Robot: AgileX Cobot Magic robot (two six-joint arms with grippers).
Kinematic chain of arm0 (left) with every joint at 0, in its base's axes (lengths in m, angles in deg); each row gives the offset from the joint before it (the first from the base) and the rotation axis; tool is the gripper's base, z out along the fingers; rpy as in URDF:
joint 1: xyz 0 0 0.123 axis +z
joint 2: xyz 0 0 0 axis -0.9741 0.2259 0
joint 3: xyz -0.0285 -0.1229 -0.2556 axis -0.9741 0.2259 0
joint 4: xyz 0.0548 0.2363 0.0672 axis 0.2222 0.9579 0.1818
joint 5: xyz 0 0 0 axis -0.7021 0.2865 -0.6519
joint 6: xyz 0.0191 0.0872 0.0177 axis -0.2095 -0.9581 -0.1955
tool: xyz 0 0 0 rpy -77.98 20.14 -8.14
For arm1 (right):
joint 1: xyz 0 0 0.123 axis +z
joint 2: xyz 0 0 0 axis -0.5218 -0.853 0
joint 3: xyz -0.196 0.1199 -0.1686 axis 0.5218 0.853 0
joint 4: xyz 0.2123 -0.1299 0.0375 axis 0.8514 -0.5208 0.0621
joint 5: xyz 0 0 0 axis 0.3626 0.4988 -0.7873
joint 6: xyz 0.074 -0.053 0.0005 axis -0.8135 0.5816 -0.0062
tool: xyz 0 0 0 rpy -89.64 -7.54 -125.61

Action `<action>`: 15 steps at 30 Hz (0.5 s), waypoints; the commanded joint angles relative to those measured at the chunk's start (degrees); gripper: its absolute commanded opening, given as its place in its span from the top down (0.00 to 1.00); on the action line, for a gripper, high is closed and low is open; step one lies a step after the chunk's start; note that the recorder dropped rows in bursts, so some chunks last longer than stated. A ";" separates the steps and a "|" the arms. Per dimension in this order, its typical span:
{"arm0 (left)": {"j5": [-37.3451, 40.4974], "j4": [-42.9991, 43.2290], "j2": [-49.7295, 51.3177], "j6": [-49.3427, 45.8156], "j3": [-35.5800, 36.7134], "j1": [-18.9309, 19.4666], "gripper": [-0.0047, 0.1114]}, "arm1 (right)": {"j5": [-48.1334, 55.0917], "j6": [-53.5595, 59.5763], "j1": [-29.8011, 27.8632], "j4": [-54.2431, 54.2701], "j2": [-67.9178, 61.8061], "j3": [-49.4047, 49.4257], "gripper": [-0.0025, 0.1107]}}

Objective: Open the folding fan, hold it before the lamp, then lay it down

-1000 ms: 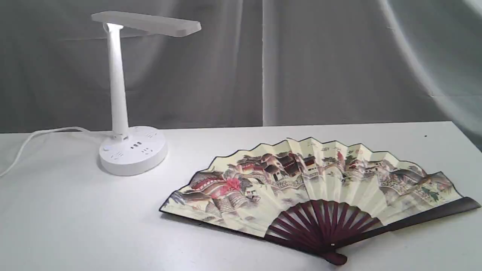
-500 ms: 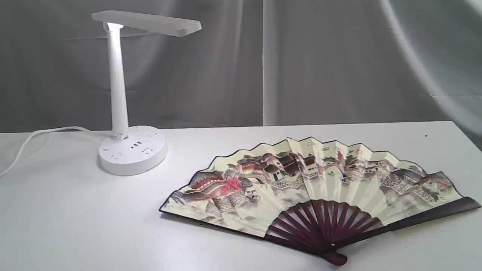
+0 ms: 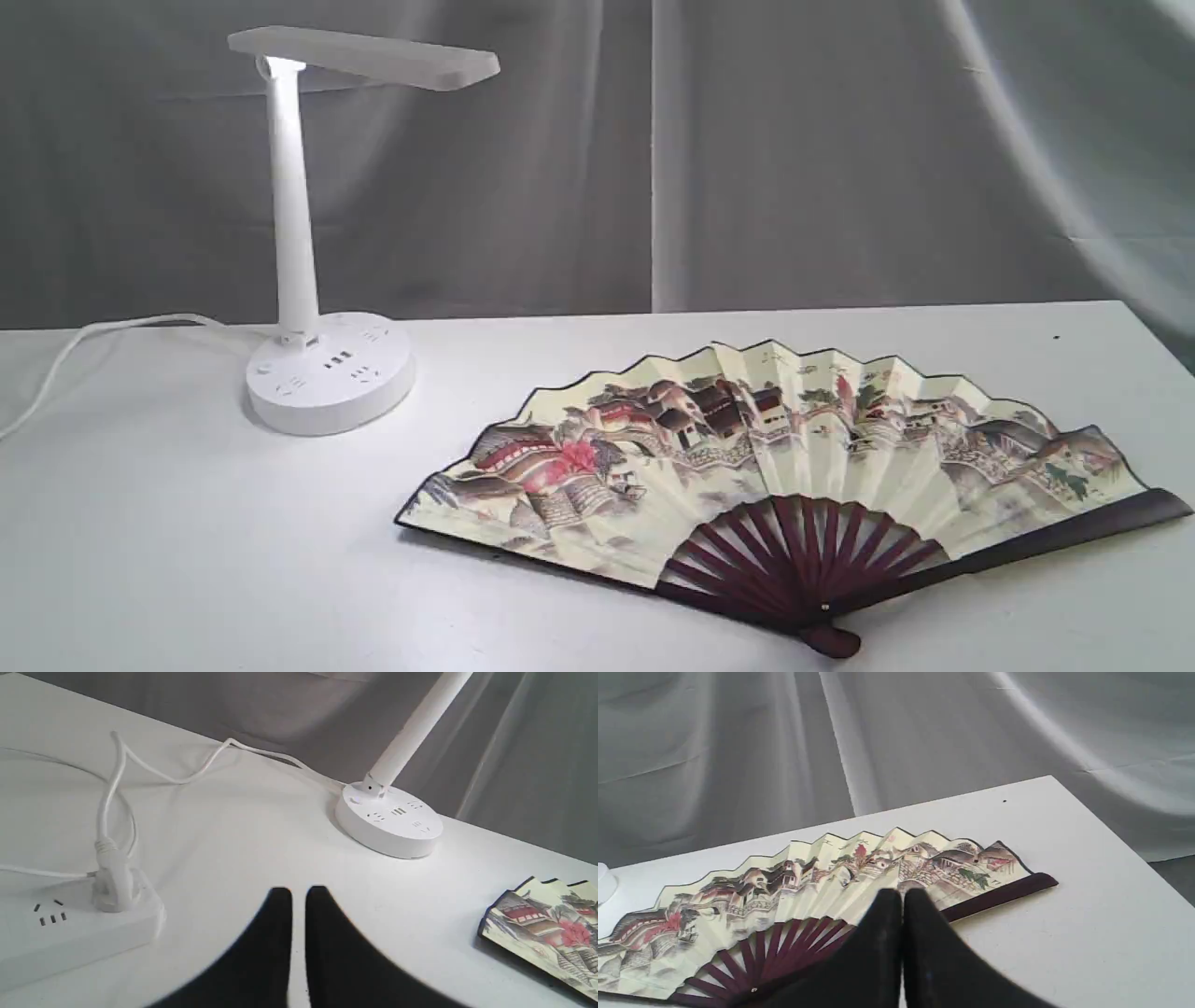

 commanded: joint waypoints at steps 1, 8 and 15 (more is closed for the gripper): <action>-0.48 0.01 -0.23 0.72 0.13 -0.40 0.91 | -0.25 -0.45 -0.10 0.35 0.17 0.21 0.98; -0.48 0.00 -0.23 0.34 0.13 -0.40 0.91 | -0.25 -0.45 -0.10 0.35 0.17 0.21 0.98; -6.71 -13.50 -0.23 18.50 0.13 -0.40 0.91 | -0.25 -0.45 -0.10 0.35 0.17 0.21 0.98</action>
